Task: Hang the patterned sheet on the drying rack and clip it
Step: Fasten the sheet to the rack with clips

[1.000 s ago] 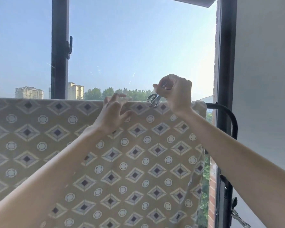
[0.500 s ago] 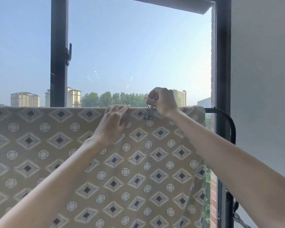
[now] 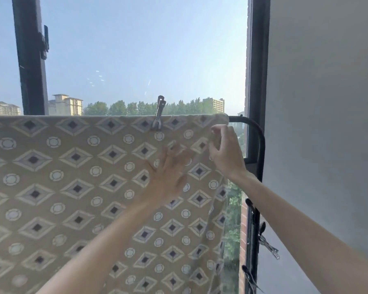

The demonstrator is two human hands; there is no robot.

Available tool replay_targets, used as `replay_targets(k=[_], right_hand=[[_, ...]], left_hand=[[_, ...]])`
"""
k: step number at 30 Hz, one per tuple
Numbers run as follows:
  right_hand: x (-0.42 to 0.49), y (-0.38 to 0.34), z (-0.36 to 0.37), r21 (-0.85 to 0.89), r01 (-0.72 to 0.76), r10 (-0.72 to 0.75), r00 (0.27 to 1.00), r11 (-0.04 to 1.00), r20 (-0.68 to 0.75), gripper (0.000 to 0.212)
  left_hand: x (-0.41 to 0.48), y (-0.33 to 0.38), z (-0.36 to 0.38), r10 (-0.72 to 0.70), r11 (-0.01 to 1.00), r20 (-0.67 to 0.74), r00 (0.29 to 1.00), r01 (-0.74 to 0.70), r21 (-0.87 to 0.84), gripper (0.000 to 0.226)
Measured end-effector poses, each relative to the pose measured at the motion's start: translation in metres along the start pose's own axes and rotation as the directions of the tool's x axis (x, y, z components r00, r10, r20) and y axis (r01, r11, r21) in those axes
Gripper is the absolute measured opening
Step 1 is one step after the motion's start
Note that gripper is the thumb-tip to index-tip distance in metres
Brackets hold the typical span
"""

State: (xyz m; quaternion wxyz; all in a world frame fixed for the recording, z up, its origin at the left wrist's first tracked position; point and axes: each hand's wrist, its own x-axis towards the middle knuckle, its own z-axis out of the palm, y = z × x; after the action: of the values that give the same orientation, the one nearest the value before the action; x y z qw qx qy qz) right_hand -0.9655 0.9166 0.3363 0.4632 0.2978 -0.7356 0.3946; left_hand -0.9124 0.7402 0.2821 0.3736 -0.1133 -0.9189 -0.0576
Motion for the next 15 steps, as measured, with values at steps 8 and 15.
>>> replay_targets(k=[8,15], right_hand=[[-0.085,0.091,-0.066,-0.067,-0.275,0.280,0.956,0.959,0.090,0.020],[-0.158,0.167,-0.088,-0.259,-0.502,0.559,0.790,0.825,0.251,0.022]], left_hand=[[0.006,0.065,0.071,-0.072,0.997,-0.016,0.997,0.073,0.032,0.058],[0.003,0.088,0.098,-0.162,0.987,-0.011,0.987,0.162,0.000,0.063]])
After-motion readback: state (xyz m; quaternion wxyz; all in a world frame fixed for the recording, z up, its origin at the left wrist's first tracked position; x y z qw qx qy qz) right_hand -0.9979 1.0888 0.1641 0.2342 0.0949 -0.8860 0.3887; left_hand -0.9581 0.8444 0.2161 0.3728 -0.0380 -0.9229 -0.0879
